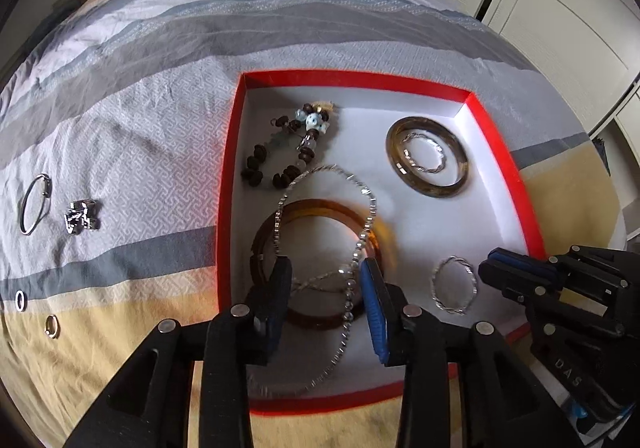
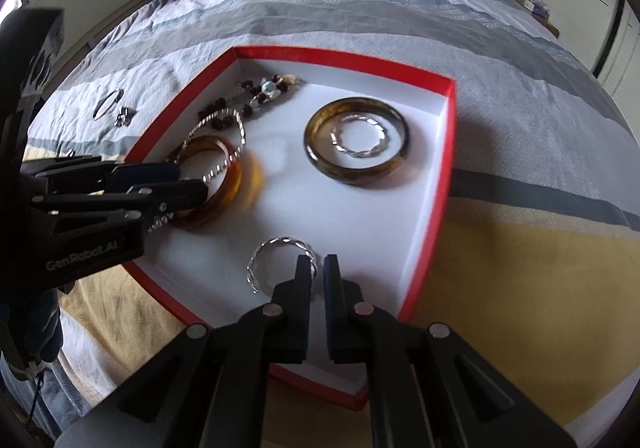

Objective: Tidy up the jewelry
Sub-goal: 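Open the left tool to drop the necklace into the box, then move both tools toward the two rings on the duvet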

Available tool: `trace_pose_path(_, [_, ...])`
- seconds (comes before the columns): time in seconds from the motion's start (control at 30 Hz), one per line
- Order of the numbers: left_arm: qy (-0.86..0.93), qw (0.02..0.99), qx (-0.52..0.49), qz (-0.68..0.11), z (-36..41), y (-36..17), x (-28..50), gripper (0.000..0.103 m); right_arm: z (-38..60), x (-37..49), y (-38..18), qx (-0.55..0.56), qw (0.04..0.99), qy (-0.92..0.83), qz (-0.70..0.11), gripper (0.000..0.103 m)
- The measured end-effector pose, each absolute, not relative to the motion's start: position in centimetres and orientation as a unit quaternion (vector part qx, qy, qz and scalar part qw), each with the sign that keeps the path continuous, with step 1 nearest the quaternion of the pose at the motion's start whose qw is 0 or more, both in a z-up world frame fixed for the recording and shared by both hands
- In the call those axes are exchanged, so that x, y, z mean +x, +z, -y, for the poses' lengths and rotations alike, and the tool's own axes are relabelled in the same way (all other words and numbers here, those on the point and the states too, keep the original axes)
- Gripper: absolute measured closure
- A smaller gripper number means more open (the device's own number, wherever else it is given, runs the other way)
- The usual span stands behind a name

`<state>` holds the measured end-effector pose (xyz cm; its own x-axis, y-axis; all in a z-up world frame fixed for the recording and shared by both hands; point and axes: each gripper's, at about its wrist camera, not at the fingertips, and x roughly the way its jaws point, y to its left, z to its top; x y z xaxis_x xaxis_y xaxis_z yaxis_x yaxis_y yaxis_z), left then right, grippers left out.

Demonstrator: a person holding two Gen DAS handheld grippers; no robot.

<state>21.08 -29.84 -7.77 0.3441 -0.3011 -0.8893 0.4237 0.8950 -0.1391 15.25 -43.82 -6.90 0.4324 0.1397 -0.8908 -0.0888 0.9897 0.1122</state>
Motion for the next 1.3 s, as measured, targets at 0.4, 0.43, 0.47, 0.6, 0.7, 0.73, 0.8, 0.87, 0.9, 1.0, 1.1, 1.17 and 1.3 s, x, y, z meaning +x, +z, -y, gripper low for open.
trace_pose_path(0.4, [-0.243,0.851,0.058,-0.462,28.7,0.7,16.9,0.06,45.1,11.3,0.2,0.038,0.879,0.035,-0.475,0.093])
trace_pose_path(0.43, [-0.241,0.855,0.056,-0.455,28.4,1.4,16.6,0.06,45.2,10.9,0.8,0.04,0.881,0.032,-0.47,0.093])
trace_pose_path(0.47, [-0.239,0.859,0.055,-0.449,28.1,2.1,16.3,0.06,45.4,10.4,1.7,0.042,0.886,0.028,-0.462,0.093])
trace_pose_path(0.6, [-0.227,0.875,0.058,-0.424,26.0,5.2,14.8,0.06,45.7,8.9,4.7,0.052,0.898,0.016,-0.436,0.092])
trace_pose_path(0.7, [-0.22,0.886,0.055,-0.404,24.5,7.4,13.7,0.06,45.6,7.8,7.0,0.058,0.907,0.01,-0.416,0.092])
trace_pose_path(0.73, [-0.218,0.89,0.054,-0.397,24.0,8.1,13.3,0.059,45.3,7.4,7.9,0.057,0.911,0.009,-0.409,0.092])
trace_pose_path(0.8, [-0.215,0.896,0.053,-0.385,23.1,9.3,12.6,0.057,44.7,6.7,9.2,0.053,0.916,0.009,-0.398,0.092])
trace_pose_path(0.87, [-0.212,0.903,0.053,-0.37,22.2,10.8,11.7,0.054,43.9,5.9,10.8,0.045,0.921,0.009,-0.386,0.092])
trace_pose_path(0.9, [-0.211,0.906,0.052,-0.363,21.7,11.5,11.3,0.052,43.6,5.6,11.4,0.042,0.923,0.01,-0.381,0.092])
trace_pose_path(1.0, [-0.205,0.916,0.05,-0.341,20.1,13.6,10.0,0.048,42.3,4.5,13.5,0.031,0.931,0.012,-0.363,0.09])
trace_pose_path(1.1, [-0.198,0.925,0.046,-0.32,18.4,15.7,8.5,0.047,41.1,3.1,15.9,0.023,0.939,0.015,-0.342,0.079])
trace_pose_path(1.17, [-0.193,0.931,0.044,-0.306,17.0,17.0,7.6,0.047,40.4,2.5,17.1,0.018,0.943,0.017,-0.331,0.078])
trace_pose_path(1.3, [-0.175,0.942,0.043,-0.284,14.1,19.5,5.8,0.046,38.4,0.8,20.1,0.008,0.952,0.026,-0.304,0.078])
